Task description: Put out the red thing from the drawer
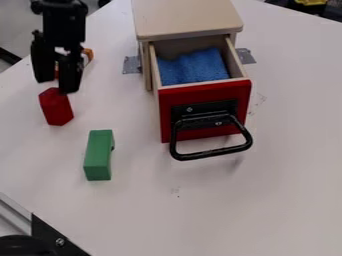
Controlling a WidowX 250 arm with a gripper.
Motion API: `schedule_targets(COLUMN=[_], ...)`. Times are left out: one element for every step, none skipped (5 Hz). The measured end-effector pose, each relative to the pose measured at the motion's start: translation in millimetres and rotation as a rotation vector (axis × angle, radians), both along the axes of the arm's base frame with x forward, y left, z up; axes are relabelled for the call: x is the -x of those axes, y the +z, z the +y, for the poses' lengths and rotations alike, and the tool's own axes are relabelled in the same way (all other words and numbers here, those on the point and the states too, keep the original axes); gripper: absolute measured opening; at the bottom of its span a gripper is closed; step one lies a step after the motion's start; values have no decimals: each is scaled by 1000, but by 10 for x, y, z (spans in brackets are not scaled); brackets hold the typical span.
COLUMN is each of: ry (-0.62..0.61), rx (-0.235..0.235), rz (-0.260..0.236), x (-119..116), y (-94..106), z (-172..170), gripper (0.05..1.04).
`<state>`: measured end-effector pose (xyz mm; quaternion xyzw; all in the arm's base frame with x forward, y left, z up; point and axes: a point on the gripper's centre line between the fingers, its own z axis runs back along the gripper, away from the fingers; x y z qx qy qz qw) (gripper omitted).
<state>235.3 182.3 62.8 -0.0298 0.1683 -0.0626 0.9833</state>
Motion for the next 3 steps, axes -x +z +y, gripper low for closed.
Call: schedule_targets(ry=[-11, 9, 6], rx=[20, -10, -24], rz=[-67, -81, -125], x=[8, 97, 216], y=[132, 85, 64], z=[-3, 85, 73], gripper=[1001, 1001, 1001])
